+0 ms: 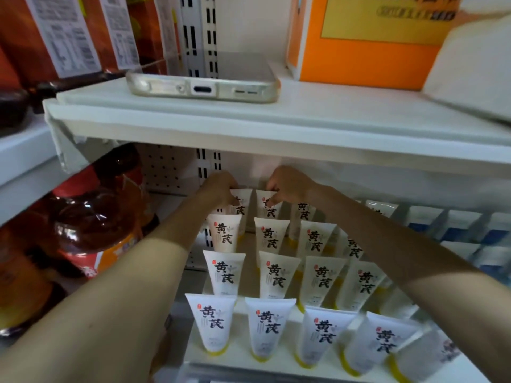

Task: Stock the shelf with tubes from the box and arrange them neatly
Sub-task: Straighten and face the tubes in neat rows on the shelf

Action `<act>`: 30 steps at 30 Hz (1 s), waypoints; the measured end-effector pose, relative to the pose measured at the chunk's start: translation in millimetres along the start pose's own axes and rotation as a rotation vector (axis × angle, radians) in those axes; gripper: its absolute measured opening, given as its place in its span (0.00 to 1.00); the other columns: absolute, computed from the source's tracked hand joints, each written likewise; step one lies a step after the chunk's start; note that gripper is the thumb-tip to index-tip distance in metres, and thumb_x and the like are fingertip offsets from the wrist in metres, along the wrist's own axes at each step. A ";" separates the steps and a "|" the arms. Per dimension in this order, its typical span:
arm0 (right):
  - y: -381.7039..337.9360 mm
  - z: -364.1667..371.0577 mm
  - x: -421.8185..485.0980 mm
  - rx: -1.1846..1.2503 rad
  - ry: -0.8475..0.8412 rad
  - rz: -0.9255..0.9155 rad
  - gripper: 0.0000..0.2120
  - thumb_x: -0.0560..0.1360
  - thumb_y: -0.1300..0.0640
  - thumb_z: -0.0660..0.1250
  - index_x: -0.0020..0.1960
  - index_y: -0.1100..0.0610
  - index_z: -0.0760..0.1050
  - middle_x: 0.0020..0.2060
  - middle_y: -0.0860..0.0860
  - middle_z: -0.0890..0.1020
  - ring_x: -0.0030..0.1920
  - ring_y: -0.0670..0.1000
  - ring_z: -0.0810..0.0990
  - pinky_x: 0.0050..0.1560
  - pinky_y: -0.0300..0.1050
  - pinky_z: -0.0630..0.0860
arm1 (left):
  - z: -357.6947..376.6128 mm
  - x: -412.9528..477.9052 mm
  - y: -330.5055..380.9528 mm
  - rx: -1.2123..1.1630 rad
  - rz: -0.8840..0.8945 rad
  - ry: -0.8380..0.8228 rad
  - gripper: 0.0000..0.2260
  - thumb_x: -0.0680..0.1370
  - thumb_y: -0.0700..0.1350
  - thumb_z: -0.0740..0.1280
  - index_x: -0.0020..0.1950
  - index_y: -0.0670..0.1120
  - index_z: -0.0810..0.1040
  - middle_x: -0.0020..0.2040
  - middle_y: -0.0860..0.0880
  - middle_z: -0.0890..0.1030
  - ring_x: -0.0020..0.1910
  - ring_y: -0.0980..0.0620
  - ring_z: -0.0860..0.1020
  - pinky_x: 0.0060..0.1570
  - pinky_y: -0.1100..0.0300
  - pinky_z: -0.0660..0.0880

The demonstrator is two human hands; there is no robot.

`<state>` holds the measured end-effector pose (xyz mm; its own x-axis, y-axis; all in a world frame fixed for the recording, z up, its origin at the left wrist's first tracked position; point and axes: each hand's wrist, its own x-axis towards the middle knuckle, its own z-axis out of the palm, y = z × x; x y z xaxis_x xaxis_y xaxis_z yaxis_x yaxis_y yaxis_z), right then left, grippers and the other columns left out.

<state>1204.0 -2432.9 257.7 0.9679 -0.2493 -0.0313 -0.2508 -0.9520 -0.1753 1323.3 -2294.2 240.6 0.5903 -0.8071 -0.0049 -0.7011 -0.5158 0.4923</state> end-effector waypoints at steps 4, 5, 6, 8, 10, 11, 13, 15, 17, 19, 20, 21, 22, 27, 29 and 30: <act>-0.6 -0.2 -0.7 -0.017 -0.008 -0.010 0.10 0.71 0.53 0.72 0.42 0.60 0.80 0.30 0.46 0.75 0.31 0.44 0.72 0.50 0.47 0.73 | -0.6 -1.4 0.6 -0.001 -0.006 0.000 0.15 0.71 0.39 0.73 0.57 0.40 0.80 0.54 0.42 0.81 0.54 0.45 0.77 0.48 0.59 0.69; -0.9 -0.1 -1.2 -0.024 -0.007 -0.007 0.11 0.71 0.53 0.72 0.41 0.61 0.79 0.30 0.47 0.76 0.32 0.45 0.72 0.50 0.47 0.73 | -0.4 -1.3 0.5 0.003 -0.003 0.002 0.16 0.71 0.39 0.73 0.58 0.40 0.80 0.55 0.42 0.81 0.54 0.45 0.77 0.48 0.59 0.69; -0.5 0.1 -1.5 -0.024 -0.001 -0.004 0.11 0.71 0.52 0.72 0.41 0.61 0.79 0.31 0.48 0.77 0.32 0.45 0.72 0.50 0.47 0.73 | -0.3 -0.8 0.3 0.007 -0.003 0.006 0.16 0.71 0.39 0.73 0.58 0.40 0.80 0.55 0.42 0.81 0.54 0.46 0.77 0.48 0.60 0.69; -0.2 0.4 -2.5 -0.017 0.004 0.001 0.11 0.71 0.53 0.72 0.42 0.62 0.80 0.32 0.49 0.78 0.32 0.46 0.73 0.50 0.47 0.74 | -0.6 -1.0 0.6 0.014 -0.007 0.009 0.16 0.71 0.39 0.73 0.58 0.40 0.80 0.55 0.42 0.81 0.54 0.46 0.77 0.48 0.60 0.69; -0.6 0.2 -3.8 -0.021 0.002 0.001 0.13 0.71 0.53 0.72 0.44 0.63 0.80 0.35 0.54 0.80 0.34 0.49 0.74 0.49 0.47 0.74 | -0.7 -1.2 0.9 0.017 -0.006 0.006 0.16 0.71 0.39 0.73 0.58 0.40 0.80 0.55 0.42 0.81 0.54 0.46 0.77 0.48 0.60 0.69; -1.2 -0.2 -4.6 -0.022 -0.001 0.003 0.13 0.71 0.53 0.72 0.44 0.64 0.80 0.36 0.56 0.81 0.35 0.50 0.75 0.48 0.47 0.74 | -0.7 -1.3 0.9 0.018 -0.008 0.006 0.16 0.71 0.39 0.73 0.58 0.40 0.80 0.55 0.42 0.81 0.54 0.46 0.77 0.48 0.60 0.69; -1.7 -0.7 -5.2 -0.021 -0.001 0.006 0.14 0.71 0.53 0.71 0.45 0.66 0.80 0.37 0.58 0.81 0.36 0.53 0.76 0.47 0.47 0.74 | -0.9 -1.2 0.6 0.029 -0.006 0.014 0.15 0.71 0.40 0.73 0.57 0.40 0.80 0.54 0.42 0.81 0.54 0.46 0.77 0.47 0.60 0.69; -1.1 -0.3 -5.3 -0.022 -0.005 0.009 0.15 0.71 0.53 0.71 0.45 0.66 0.80 0.35 0.58 0.80 0.33 0.52 0.74 0.44 0.46 0.72 | -1.4 -0.8 0.1 0.051 -0.002 0.018 0.14 0.71 0.41 0.73 0.56 0.40 0.81 0.53 0.43 0.81 0.52 0.46 0.77 0.46 0.60 0.69; -0.4 0.7 -5.6 -0.015 -0.008 0.012 0.15 0.71 0.52 0.71 0.44 0.66 0.80 0.33 0.56 0.78 0.30 0.49 0.71 0.41 0.45 0.70 | -1.7 1.1 -1.2 0.064 -0.007 0.019 0.13 0.71 0.41 0.73 0.55 0.40 0.81 0.51 0.43 0.81 0.47 0.49 0.77 0.44 0.60 0.69; 0.1 0.1 -6.8 -0.005 -0.010 0.014 0.13 0.71 0.52 0.72 0.44 0.64 0.80 0.34 0.56 0.80 0.31 0.48 0.72 0.42 0.45 0.71 | -3.3 1.5 -0.8 0.057 -0.016 0.025 0.12 0.71 0.40 0.73 0.54 0.41 0.81 0.51 0.44 0.82 0.46 0.50 0.76 0.45 0.58 0.71; 1.0 -1.7 -7.5 0.004 -0.007 0.007 0.12 0.72 0.53 0.71 0.43 0.63 0.80 0.34 0.55 0.81 0.32 0.48 0.74 0.42 0.45 0.71 | -4.1 1.6 0.3 0.047 -0.011 0.033 0.12 0.70 0.40 0.74 0.53 0.42 0.82 0.51 0.44 0.82 0.47 0.50 0.77 0.47 0.57 0.73; 1.4 -5.2 -9.1 0.015 0.000 0.002 0.10 0.72 0.53 0.71 0.43 0.61 0.81 0.35 0.54 0.82 0.34 0.48 0.76 0.44 0.45 0.73 | -5.3 1.4 2.2 0.037 -0.007 0.049 0.12 0.70 0.41 0.74 0.53 0.43 0.82 0.51 0.45 0.82 0.49 0.49 0.78 0.51 0.55 0.75; 2.4 -9.2 -11.2 0.042 0.023 -0.002 0.09 0.73 0.53 0.71 0.46 0.60 0.81 0.39 0.52 0.83 0.39 0.48 0.79 0.48 0.46 0.75 | -7.0 1.2 4.3 0.025 -0.005 0.075 0.13 0.70 0.42 0.74 0.54 0.44 0.81 0.52 0.46 0.82 0.50 0.48 0.79 0.53 0.53 0.76; -1.5 -36.3 -35.4 0.121 0.158 -0.039 0.15 0.73 0.53 0.70 0.57 0.59 0.80 0.53 0.52 0.83 0.49 0.46 0.80 0.54 0.40 0.76 | -26.8 -6.6 26.9 0.015 0.021 0.249 0.15 0.71 0.47 0.74 0.55 0.46 0.78 0.57 0.49 0.77 0.56 0.49 0.76 0.59 0.55 0.72; -10.0 -42.2 -47.0 0.128 0.175 -0.066 0.13 0.74 0.53 0.69 0.55 0.58 0.80 0.51 0.50 0.83 0.43 0.41 0.79 0.47 0.30 0.72 | -33.6 -15.9 36.7 -0.006 0.055 0.255 0.14 0.72 0.48 0.72 0.54 0.45 0.79 0.58 0.48 0.78 0.55 0.50 0.77 0.59 0.59 0.69; -14.8 -43.1 -52.0 0.141 0.165 -0.073 0.12 0.74 0.52 0.68 0.54 0.57 0.81 0.49 0.50 0.84 0.42 0.40 0.79 0.46 0.29 0.71 | -35.4 -21.6 39.0 -0.026 0.058 0.257 0.13 0.72 0.49 0.72 0.53 0.46 0.79 0.57 0.48 0.78 0.52 0.52 0.77 0.55 0.63 0.68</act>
<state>1156.8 -2413.5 304.4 0.9650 -0.2177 0.1461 -0.1650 -0.9373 -0.3070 1297.4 -2286.7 290.7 0.6337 -0.7341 0.2439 -0.7284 -0.4600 0.5078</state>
